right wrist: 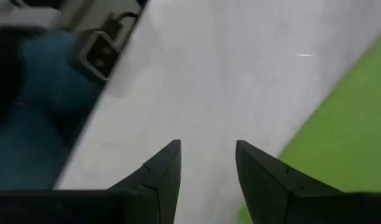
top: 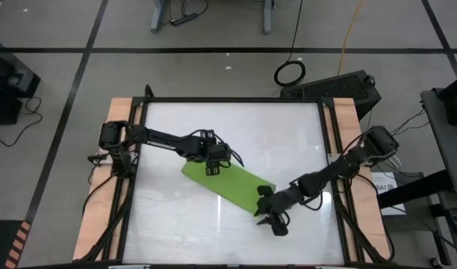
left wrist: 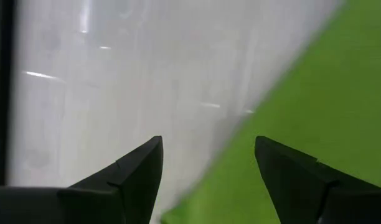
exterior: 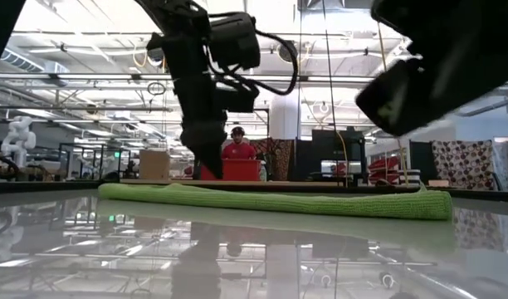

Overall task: Roll towel into tight, uniform cylinder
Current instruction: Fold the green microfiber towel

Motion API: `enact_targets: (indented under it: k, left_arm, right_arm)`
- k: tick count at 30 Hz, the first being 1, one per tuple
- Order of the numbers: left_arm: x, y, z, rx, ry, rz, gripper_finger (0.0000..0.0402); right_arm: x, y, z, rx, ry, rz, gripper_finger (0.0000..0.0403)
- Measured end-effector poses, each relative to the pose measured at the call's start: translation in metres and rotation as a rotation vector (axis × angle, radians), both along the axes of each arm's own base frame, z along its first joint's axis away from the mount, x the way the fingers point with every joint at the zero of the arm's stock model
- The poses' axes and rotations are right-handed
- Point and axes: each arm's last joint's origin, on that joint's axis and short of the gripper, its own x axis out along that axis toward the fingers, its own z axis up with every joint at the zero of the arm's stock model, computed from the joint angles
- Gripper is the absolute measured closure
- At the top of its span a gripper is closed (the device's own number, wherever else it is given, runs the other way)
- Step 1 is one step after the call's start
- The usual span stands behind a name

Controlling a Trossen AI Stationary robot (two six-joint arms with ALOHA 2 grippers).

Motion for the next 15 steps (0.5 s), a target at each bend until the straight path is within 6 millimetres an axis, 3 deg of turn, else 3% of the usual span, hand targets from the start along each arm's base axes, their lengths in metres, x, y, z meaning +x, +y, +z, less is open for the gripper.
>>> enact_targets:
  k: [6,15]
  left_arm:
    - [-0.011,-0.032,0.004,-0.247,0.056,-0.011,0.0141]
    - [-0.027,-0.077,-0.001,-0.23,0.13,0.006,0.0141]
  right_arm:
    - [0.006,-0.013,0.003,-0.233,-0.001,-0.038,0.0259]
    - [0.017,-0.049,-0.001,-0.312,0.032,-0.089,0.0259]
